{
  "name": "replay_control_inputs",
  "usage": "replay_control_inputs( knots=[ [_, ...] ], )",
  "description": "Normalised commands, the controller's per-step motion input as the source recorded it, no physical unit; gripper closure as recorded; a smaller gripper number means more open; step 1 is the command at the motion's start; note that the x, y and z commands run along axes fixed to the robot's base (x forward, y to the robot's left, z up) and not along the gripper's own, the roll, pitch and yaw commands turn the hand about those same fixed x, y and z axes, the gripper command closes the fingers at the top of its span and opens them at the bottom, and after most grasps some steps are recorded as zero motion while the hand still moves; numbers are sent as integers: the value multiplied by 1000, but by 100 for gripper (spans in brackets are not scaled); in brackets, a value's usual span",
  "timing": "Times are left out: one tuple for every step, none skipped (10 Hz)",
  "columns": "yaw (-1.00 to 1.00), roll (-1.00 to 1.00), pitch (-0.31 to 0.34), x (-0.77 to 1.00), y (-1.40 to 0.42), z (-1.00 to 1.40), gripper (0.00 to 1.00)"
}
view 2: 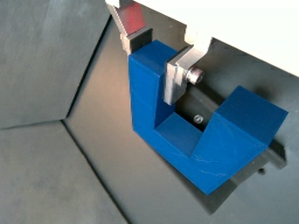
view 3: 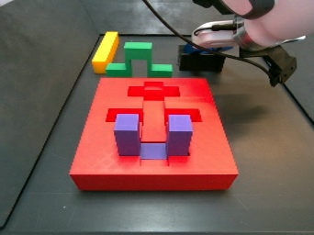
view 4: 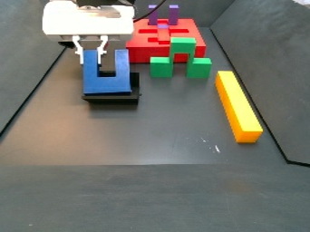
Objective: Pick up the blue object. Move up. Place the blue object on the fixture. Regrasp the blue object. Move to above the board. Insert the blue object.
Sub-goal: Regrasp the blue object, then move to above the board.
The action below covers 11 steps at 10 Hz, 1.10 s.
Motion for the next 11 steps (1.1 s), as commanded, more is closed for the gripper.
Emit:
replay_control_inputs(
  knots=[
    [0,0,0,0,0,0,100],
    [0,0,0,0,0,1400,100],
    [74,-1,-20,5,-10,1400,100],
    [79,-38,-32,-11,-9,1400,100],
    [46,-4,-50,-8,1,1400,100],
    [24,6,-31,2,-22,1400,100],
    [2,-9,-21,7,-9,1400,100],
    [-6,-13,-10,10,-5,1400,100],
    [-14,-4,13,19,-20,695,100],
    [-14,7,34,24,-17,442,100],
    [-14,6,55,41,-10,200,100]
  ],
)
